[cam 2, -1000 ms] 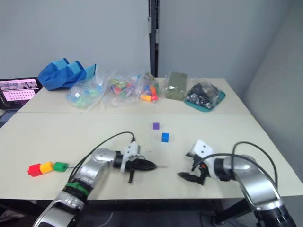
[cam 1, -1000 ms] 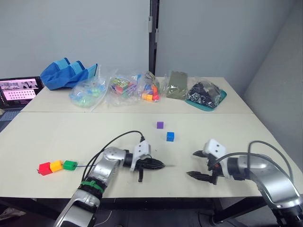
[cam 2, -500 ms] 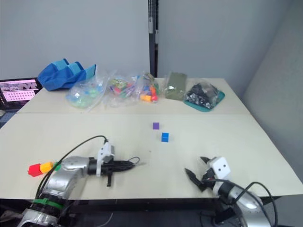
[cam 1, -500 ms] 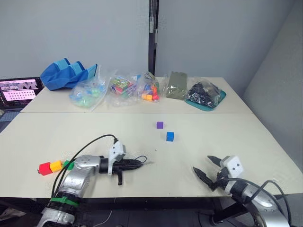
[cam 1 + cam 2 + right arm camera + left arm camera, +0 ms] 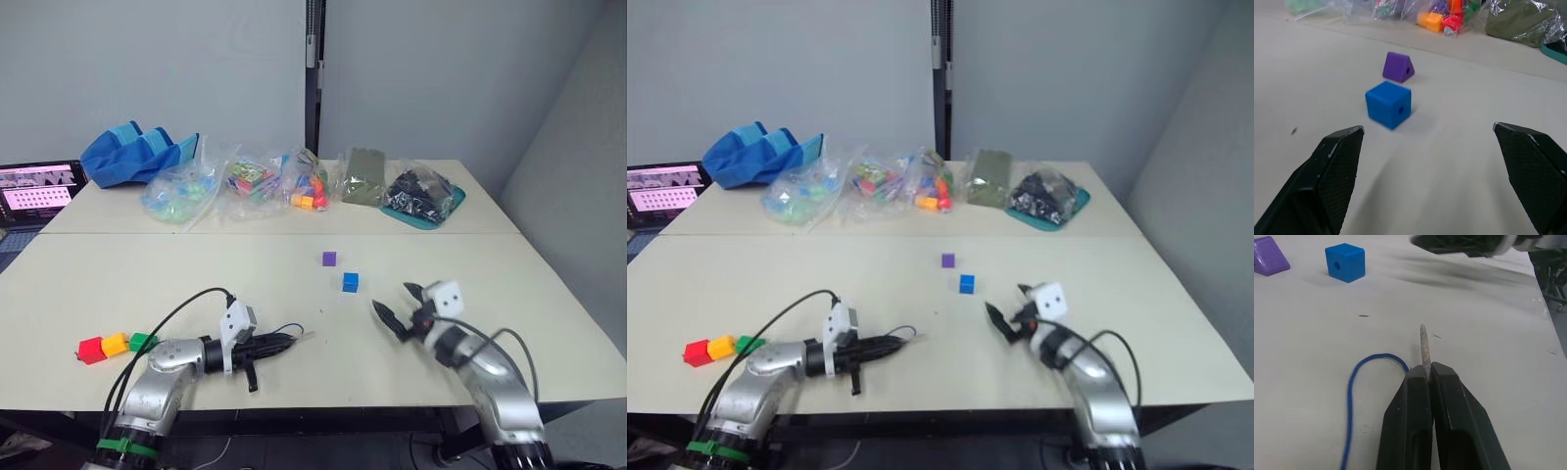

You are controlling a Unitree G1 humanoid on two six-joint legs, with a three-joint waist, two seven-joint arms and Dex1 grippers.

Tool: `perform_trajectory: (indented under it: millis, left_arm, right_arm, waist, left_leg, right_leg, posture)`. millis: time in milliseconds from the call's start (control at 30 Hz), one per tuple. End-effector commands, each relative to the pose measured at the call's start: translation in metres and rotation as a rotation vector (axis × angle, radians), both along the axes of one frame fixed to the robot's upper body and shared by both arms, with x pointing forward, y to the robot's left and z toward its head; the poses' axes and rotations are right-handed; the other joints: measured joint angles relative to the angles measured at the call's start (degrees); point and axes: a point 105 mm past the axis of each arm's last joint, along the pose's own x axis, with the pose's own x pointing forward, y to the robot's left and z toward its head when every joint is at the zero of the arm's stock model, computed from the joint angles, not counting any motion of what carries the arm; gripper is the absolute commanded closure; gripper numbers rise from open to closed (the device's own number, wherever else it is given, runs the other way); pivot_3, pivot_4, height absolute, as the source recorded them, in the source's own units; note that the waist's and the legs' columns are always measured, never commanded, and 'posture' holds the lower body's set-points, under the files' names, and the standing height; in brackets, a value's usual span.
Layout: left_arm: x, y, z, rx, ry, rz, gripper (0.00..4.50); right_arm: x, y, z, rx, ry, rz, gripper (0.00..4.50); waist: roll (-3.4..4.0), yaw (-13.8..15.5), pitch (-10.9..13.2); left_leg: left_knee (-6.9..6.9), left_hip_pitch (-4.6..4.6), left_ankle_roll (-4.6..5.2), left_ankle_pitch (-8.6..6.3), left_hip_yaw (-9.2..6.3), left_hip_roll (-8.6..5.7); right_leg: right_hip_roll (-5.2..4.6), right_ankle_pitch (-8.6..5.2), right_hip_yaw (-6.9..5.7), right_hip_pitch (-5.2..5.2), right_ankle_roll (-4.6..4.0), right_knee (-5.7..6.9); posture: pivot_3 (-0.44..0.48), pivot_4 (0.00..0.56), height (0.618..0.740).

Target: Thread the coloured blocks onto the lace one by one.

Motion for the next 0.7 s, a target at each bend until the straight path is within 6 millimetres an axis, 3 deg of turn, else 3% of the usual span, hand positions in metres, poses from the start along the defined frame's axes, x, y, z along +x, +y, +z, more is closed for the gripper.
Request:
perform_trajectory:
  millis: [33, 200, 467, 700]
  left_arm:
    - [-0.002, -0.002, 0.006, -0.015, -0.036, 0.041, 4.5]
    - [-0.005, -0.003, 0.003, -0.01, -0.036, 0.068, 4.5]
    - [-0.003, -0.005, 0.004, -0.027, -0.043, 0.078, 4.5]
    - [0.001, -0.008, 0.004, -0.024, -0.044, 0.066, 4.5]
  right_arm:
    - [0.01, 0.013, 0.012, 0.016, -0.032, 0.01, 0.03]
    - [0.018, 0.026, 0.016, 0.024, -0.043, 0.037, 0.03]
    - [0.034, 0.031, 0.019, 0.061, -0.042, -0.011, 0.03]
    - [0.035, 0.036, 0.011, 0.043, -0.019, -0.006, 0.03]
  waist:
    - [0.01, 0.3, 0.0]
    - [0.02, 0.4, 0.0]
    - [0.02, 0.3, 0.0]
    - [0.02, 0.4, 0.0]
  left_leg:
    - [0.0, -0.04, 0.0, 0.0, 0.0, -0.01]
    - [0.01, -0.05, -0.01, -0.01, 0.0, -0.01]
    - [0.01, -0.04, -0.01, -0.01, 0.0, -0.01]
    - [0.01, -0.05, -0.01, -0.01, 0.0, -0.01]
  right_leg:
    - [-0.02, 0.0, 0.0, 0.0, 0.0, -0.03]
    - [-0.02, 0.01, 0.0, -0.01, 0.01, -0.06]
    - [-0.02, 0.01, 0.0, -0.02, 0.01, -0.06]
    - [-0.02, 0.01, 0.0, -0.03, 0.01, -0.06]
  posture:
    - [0.0, 0.15, 0.717]
    - [0.0, 0.15, 0.717]
    - [0.0, 0.15, 0.717]
    - [0.0, 0.15, 0.717]
